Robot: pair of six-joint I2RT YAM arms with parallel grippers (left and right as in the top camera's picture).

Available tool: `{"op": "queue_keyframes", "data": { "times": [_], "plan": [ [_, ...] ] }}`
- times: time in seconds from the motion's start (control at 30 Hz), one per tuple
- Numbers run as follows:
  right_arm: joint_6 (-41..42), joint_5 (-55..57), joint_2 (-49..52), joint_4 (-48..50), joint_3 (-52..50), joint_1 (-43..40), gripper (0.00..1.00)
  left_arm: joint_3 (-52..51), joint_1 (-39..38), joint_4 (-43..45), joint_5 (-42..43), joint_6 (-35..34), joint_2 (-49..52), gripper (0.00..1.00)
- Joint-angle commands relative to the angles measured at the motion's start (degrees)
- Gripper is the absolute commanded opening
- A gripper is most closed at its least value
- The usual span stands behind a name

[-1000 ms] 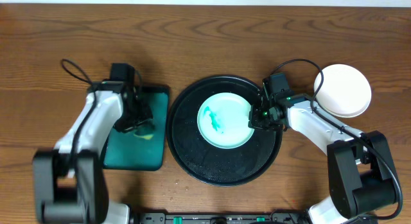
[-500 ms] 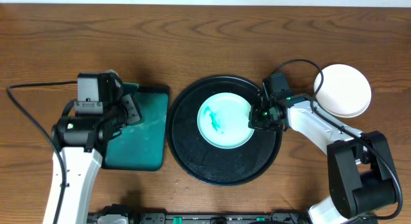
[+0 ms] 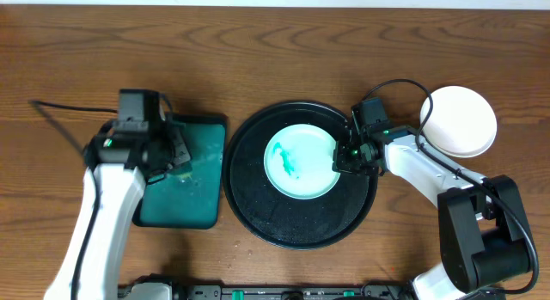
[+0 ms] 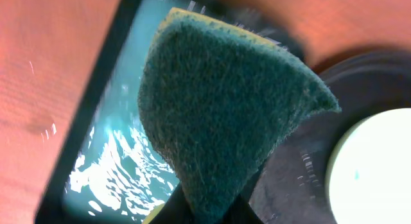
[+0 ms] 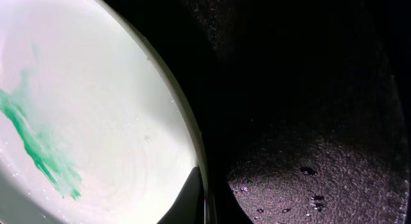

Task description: Clean dirty plates on tray and stack at the side

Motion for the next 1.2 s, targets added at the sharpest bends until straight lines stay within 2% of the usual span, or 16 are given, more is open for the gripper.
{"op": "queue_keyframes", "data": {
  "times": [0.0, 0.17, 0.43, 0.57, 0.77, 0.93, 1.17],
  "plan": [
    [-1.27, -1.07, 2.32, -0.37, -0.87, 0.55, 0.01, 0.13, 0.31, -2.16, 3.08, -3.91, 8.35, 0.07],
    [-1.27, -1.09, 2.32, -0.39, -0.87, 0.55, 0.01, 0.15, 0.31, -2.80, 8.24, -4.74, 15.82, 0.07],
    [-1.27, -1.49, 2.32, 0.61, -0.87, 0.55, 0.01, 3.89, -0.63, -5.62, 11.10, -4.70, 14.71, 0.07],
    [-1.27, -1.51, 2.32, 0.96, -0.87, 0.57, 0.01, 6.32, -5.18, -5.84, 12.20, -4.74, 14.73, 0.07],
    [-1.27, -1.51, 2.32, 0.94, -0.87, 0.55, 0.01, 9.07, -17.33, 0.31, 11.96, -9.57, 15.65, 0.07],
    [-1.29, -1.95, 2.32, 0.76, -0.87, 0.57, 0.01, 9.90, -20.90, 6.27, 12.02, -14.67, 19.56, 0.07],
    [-1.29, -2.14, 2.32, 0.76, -0.87, 0.57, 0.01, 12.24, -23.28, 9.64, 14.99, -16.31, 30.05, 0.08]
  ]
}}
